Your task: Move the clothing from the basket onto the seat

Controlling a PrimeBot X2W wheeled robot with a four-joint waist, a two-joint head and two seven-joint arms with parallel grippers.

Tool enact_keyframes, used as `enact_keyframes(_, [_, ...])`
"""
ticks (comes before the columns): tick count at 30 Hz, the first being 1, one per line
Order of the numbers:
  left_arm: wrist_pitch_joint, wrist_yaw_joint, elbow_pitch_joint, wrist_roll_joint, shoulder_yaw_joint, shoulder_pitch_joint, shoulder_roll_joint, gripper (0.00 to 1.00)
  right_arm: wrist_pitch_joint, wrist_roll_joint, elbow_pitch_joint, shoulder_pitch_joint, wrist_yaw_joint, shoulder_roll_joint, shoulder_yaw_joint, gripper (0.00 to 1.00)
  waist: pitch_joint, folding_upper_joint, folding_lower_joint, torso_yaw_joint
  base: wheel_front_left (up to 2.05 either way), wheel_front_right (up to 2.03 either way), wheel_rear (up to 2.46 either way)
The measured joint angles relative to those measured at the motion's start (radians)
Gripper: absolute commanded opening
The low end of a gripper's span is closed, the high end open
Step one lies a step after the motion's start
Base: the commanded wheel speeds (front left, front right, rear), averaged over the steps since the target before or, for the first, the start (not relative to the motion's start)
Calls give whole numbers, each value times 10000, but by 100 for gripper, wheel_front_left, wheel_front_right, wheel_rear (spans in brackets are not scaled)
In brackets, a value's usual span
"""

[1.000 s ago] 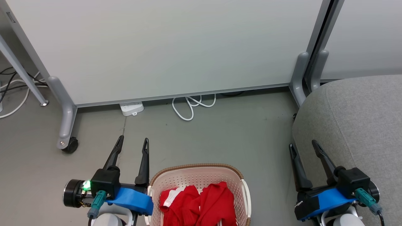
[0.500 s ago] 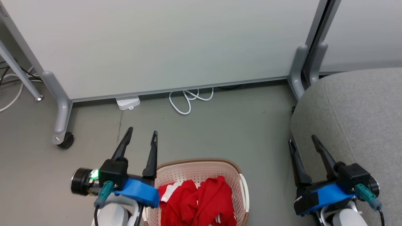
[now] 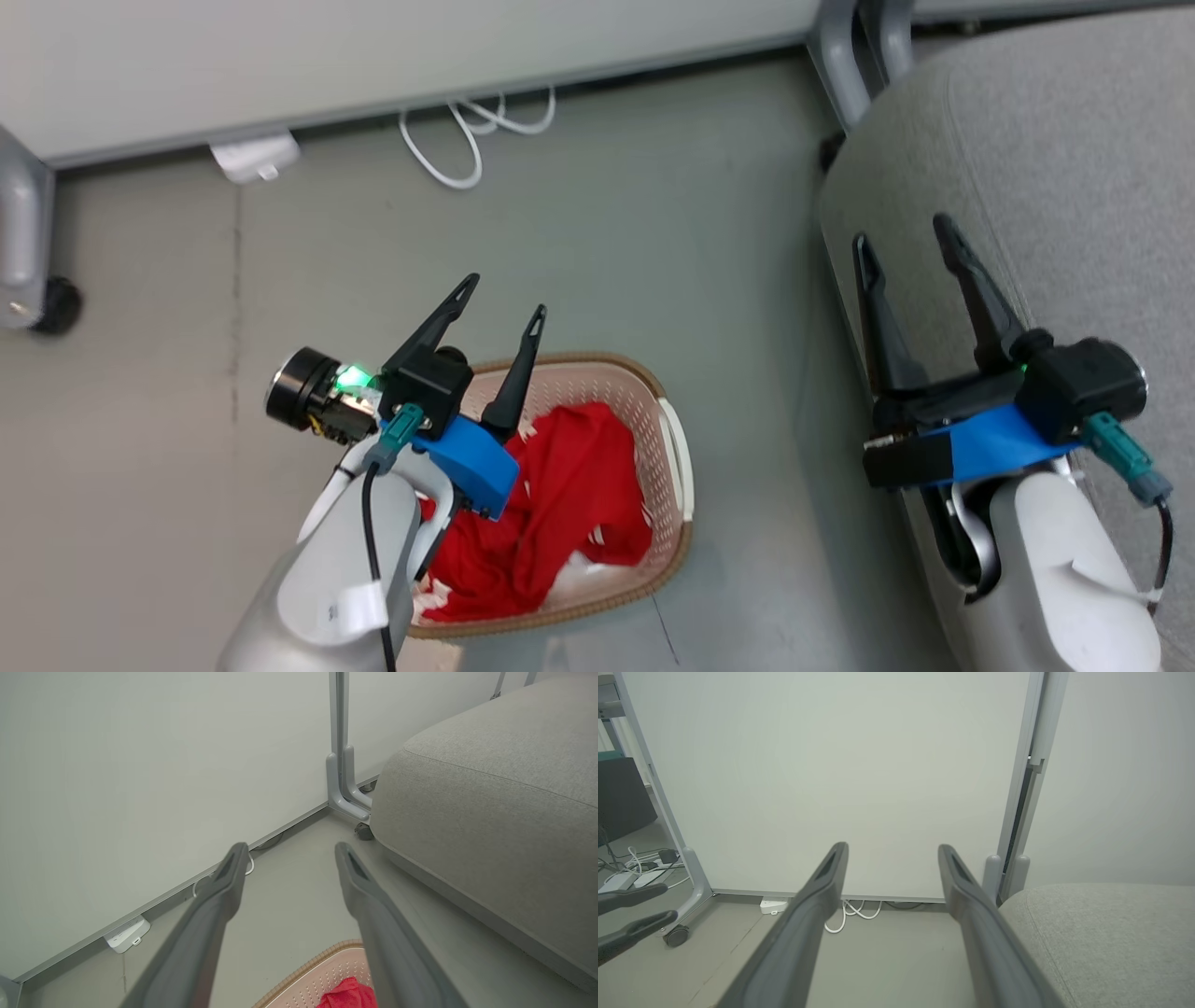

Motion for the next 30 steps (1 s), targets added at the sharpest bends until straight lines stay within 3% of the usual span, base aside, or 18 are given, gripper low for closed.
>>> enact_keyframes(8, [0,-6,1992,-698,-1793,-1543,462,100,0,61,-424,-873,0,-8,130,100,1712,0,1,-645,0,0,0])
enact_keyframes(18, [2,-6,4592,-1829,-3856,-2928,573,100,0,198,-736,-1506,0,-8,282,100,3592,0,2,-1229,0,0,0])
enact_keyframes(30, [859,-6,5795,-3492,-6077,-3788,796,100,0,221,-1051,-1957,2,-6,328,100,5209,0,1,-1493,0,0,0])
